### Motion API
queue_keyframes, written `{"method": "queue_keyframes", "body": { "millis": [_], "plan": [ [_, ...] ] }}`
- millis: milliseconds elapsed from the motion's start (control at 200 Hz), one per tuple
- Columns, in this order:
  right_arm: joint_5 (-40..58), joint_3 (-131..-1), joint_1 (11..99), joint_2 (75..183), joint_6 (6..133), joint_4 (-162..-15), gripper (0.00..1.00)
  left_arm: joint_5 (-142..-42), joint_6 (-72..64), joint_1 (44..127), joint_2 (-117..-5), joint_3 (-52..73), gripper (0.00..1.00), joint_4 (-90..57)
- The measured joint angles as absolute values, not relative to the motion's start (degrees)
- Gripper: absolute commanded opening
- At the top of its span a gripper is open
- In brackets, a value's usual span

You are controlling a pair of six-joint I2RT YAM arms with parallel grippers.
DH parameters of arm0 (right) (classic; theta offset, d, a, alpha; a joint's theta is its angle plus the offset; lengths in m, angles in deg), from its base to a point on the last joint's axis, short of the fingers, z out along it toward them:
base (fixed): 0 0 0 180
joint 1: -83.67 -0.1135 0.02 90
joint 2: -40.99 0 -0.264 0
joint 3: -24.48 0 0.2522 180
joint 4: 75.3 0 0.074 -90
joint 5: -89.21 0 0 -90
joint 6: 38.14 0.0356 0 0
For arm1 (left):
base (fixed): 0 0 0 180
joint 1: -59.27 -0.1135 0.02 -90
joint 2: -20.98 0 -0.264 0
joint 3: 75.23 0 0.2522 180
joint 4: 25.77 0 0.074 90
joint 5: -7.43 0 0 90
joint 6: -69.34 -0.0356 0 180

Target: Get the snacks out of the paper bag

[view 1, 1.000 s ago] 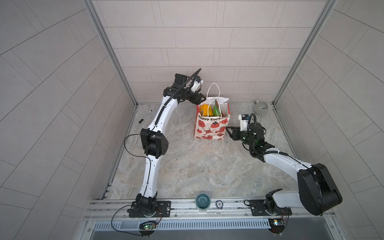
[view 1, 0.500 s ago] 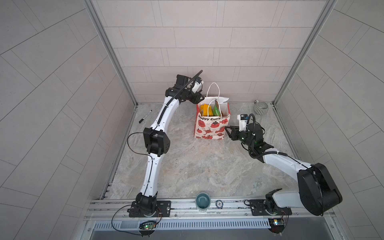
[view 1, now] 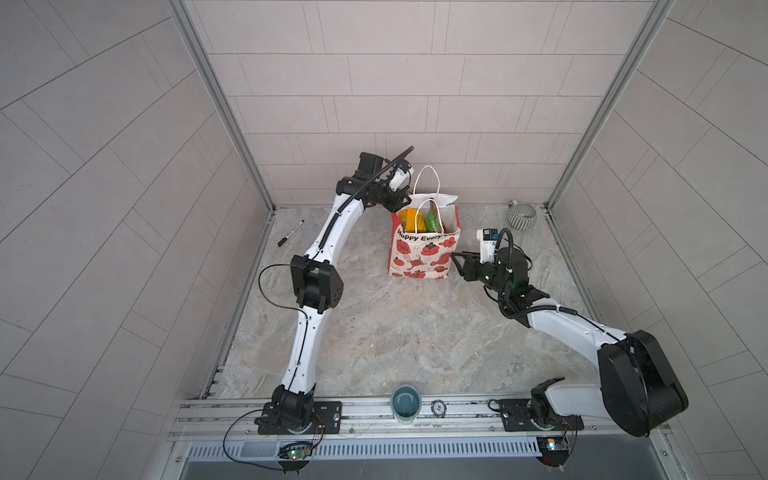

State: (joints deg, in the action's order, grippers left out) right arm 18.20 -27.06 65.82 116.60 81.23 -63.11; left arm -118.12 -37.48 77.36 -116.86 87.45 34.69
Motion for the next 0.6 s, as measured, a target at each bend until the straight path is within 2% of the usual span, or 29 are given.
{"method": "queue_keyframes", "body": {
  "millis": [45,120,210,290,485,555,595],
  "plan": [
    [18.1,-26.9,65.8,116.6,81.2,-63.1,0.45,-118.0,-37.5,77.4,-116.9,87.5,0.19,34.7],
    [17.8,-26.5,65.8,116.3,81.2,-63.1,0.45,-118.1,-37.8,77.4,-116.9,87.5,0.07,34.8],
    [17.6,-26.3,65.8,115.9,81.2,-63.2,0.45,-118.1,-38.2,77.5,-116.9,87.5,0.06,34.7],
    [16.9,-26.0,65.8,115.0,81.2,-63.2,0.46,-118.1,-38.5,77.6,-116.9,87.5,0.00,34.8],
    [16.4,-24.7,65.8,113.3,81.3,-63.0,0.44,-118.5,-38.9,77.7,-116.9,87.5,0.00,34.8],
    [16.8,-23.6,65.6,113.4,81.5,-63.4,0.34,-118.7,-39.3,77.8,-116.8,87.2,0.00,34.6],
    [17.0,-23.0,65.3,113.5,81.7,-64.0,0.31,-118.8,-39.4,77.8,-116.6,86.6,0.00,34.1]
  ]
}}
